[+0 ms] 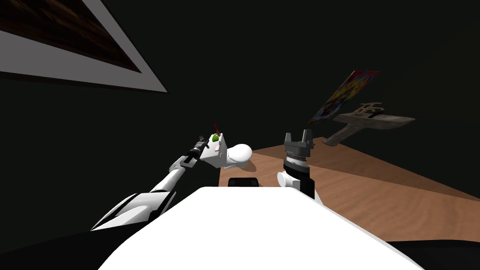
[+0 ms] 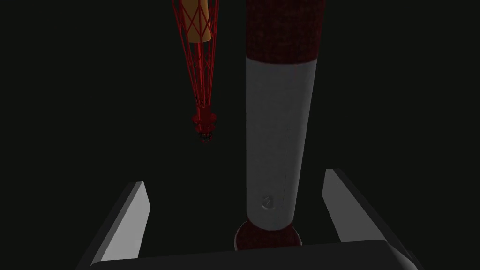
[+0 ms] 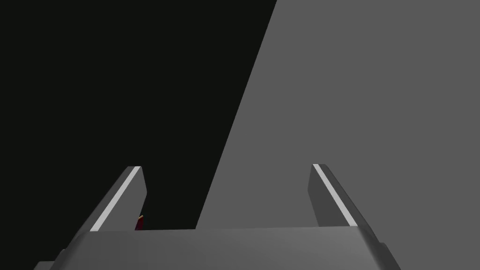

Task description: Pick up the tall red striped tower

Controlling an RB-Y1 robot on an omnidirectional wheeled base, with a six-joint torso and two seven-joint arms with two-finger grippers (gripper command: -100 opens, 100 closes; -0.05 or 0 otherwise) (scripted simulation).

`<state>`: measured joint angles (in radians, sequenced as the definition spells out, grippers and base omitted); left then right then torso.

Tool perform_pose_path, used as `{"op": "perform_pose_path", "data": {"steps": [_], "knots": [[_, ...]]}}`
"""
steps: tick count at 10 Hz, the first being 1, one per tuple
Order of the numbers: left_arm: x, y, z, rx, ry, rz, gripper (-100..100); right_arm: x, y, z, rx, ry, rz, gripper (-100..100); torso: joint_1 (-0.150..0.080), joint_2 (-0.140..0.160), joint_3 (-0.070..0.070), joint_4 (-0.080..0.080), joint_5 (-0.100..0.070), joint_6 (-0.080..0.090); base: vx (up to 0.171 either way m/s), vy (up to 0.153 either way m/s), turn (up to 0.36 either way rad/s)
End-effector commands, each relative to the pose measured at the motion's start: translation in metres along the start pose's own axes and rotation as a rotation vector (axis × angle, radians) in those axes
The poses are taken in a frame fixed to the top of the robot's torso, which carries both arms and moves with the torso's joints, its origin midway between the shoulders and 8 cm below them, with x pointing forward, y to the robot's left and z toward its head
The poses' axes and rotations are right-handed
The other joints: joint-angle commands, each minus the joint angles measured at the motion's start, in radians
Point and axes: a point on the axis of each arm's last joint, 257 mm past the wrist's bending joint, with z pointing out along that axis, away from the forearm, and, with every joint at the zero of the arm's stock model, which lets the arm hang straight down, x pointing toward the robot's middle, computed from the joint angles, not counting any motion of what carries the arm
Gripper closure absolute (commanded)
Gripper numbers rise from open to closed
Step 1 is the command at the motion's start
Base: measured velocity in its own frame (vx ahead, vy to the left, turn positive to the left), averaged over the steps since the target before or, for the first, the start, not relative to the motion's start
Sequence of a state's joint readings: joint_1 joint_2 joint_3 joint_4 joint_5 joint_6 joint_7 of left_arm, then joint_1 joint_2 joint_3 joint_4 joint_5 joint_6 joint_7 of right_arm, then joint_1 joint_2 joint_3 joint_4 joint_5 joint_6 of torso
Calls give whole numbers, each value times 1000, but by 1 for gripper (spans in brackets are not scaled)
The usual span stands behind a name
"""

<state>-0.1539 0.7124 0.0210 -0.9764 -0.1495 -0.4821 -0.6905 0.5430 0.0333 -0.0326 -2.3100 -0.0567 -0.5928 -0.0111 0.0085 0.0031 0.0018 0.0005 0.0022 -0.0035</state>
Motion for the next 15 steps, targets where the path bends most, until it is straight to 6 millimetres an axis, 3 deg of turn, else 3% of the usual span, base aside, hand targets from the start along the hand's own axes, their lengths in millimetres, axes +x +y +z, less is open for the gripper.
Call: {"op": "perform_pose_path", "data": {"steps": [1, 4, 5, 6, 7, 8, 12, 13, 14, 15], "knots": [[-18, 13, 11, -24, -33, 9, -100, 0, 0, 0, 0, 0, 0, 0, 0, 0, 0, 0, 0, 0, -88, 1, -279], [-3, 28, 4, -58, -2, 0, -100, 0, 0, 0, 0, 0, 0, 0, -1, 0, 0, 0, 0, 0, -49, -10, -40], [-23, 39, 14, -83, -37, 8, -100, 0, 0, 0, 0, 0, 0, 0, 0, -2, -1, -1, 0, 0, -60, -16, -291], [-10, 52, 7, -112, -10, 1, -100, 0, 0, 0, 0, 0, 0, 0, -1, -1, -1, 0, 0, 2, -94, -4, -185], [-13, 47, 11, -95, -19, 2, -100, 0, 0, 0, 0, 0, 0, 0, 0, 1, 1, 0, 0, 0, -40, 0, -11], [-12, 48, 11, -98, -17, 3, 100, 0, 0, 0, 0, 0, 0, 0, 0, -1, 0, 0, 0, 0, -6, 1, 11], [-12, 48, 11, -97, -18, 5, 100, 0, 0, 0, 0, 0, 0, 0, 0, -4, -2, -1, 0, 0, 0, -1, -4], [-12, 48, 11, -97, -17, 5, 0, 0, 0, 0, 0, 0, 0, 0, 0, -4, -2, -1, 0, 0, 0, 0, 0], [7, 39, 0, -83, 20, -3, 100, 0, 0, 0, 0, 0, 0, 0, 0, -4, -2, -1, 0, 0, 82, 24, 297], [4, 34, 1, -73, 13, -1, 100, 0, 0, 0, 0, 0, 0, 0, 3, -6, -4, -3, 2, -5, 100, 7, 210]]}}
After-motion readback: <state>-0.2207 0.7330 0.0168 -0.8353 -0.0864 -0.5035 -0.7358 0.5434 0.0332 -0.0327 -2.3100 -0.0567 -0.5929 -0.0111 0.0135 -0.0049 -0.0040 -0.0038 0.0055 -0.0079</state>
